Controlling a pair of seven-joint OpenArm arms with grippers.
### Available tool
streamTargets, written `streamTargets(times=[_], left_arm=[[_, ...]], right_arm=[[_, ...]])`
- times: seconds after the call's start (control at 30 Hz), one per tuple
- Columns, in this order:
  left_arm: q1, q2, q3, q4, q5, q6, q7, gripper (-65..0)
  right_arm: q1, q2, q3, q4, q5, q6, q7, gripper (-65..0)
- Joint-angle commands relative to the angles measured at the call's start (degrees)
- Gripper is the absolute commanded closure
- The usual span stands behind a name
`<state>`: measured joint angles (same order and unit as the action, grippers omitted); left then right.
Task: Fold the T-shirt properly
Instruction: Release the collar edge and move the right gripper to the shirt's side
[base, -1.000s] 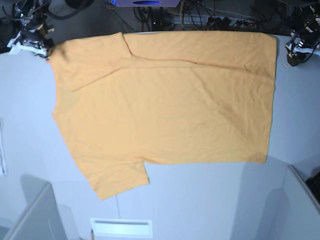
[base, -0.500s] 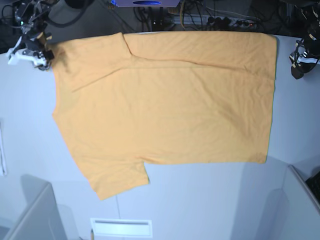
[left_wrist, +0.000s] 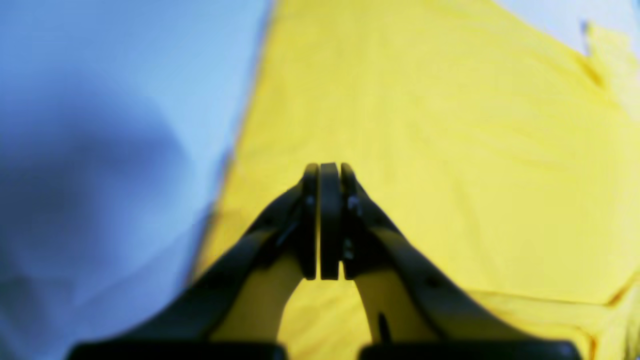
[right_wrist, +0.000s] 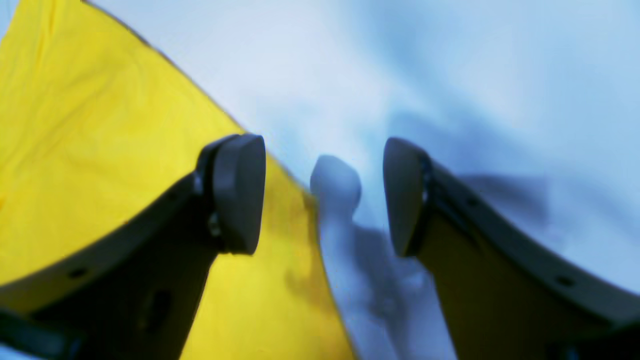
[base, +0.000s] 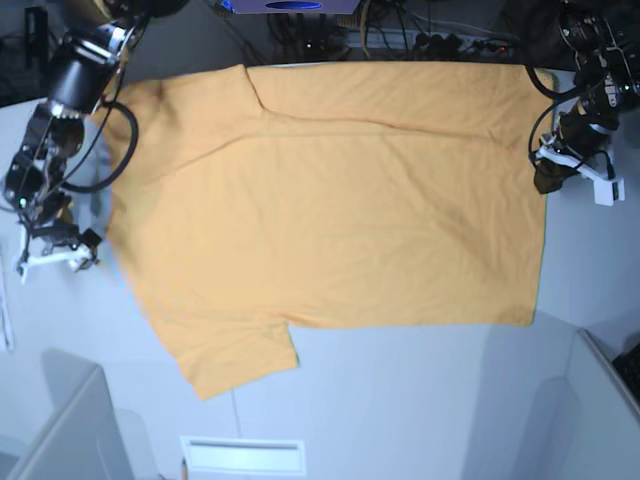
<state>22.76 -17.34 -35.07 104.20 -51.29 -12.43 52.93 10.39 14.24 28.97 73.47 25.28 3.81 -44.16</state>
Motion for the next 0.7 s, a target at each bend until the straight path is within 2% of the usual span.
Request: streamTargets(times=[0.0, 0.1, 0.2, 0.33, 0.4, 0.5, 0.67], left_arm=[[-0.48, -0.37, 0.65, 1.07, -1.06, -0.28, -1.28, 0.0], [-1.80, 1.83, 1.44, 0.98, -0.80, -0.28, -1.28, 0.0], [-2.06, 2.44, 1.44, 0.98, -0.80, -0.28, -1.28, 0.0], [-2.24, 2.53, 1.36, 0.98, -0.80, -0.28, -1.28, 0.0], [-1.97, 2.53, 1.36, 0.98, -0.80, -0.28, -1.28, 0.0], [-1.36, 2.44, 1.18, 0.46, -0.80, -0.28, -1.28, 0.0], [0.23, 3.41, -3.57, 0.72, -0.80, -0.28, -1.28, 0.0]], right_arm=[[3.89, 1.89, -1.67, -2.22, 0.52, 1.50, 2.18, -35.6], [10.57, 4.88, -6.95, -12.77, 0.52, 4.41, 7.19, -35.9], [16.99, 6.55, -14.33, -23.23, 0.52, 7.31, 11.33, -36.0], [26.40, 7.08, -20.49, -38.61, 0.52, 11.97, 17.22, -36.2], [30.44, 6.82, -22.16, -46.00, 0.52, 13.46, 20.91, -38.9], [34.31, 6.46, -24.88, -54.35, 0.52, 13.99, 26.01, -45.0], [36.77, 4.44, -30.51, -61.30, 0.52, 13.99, 33.39, -46.2]])
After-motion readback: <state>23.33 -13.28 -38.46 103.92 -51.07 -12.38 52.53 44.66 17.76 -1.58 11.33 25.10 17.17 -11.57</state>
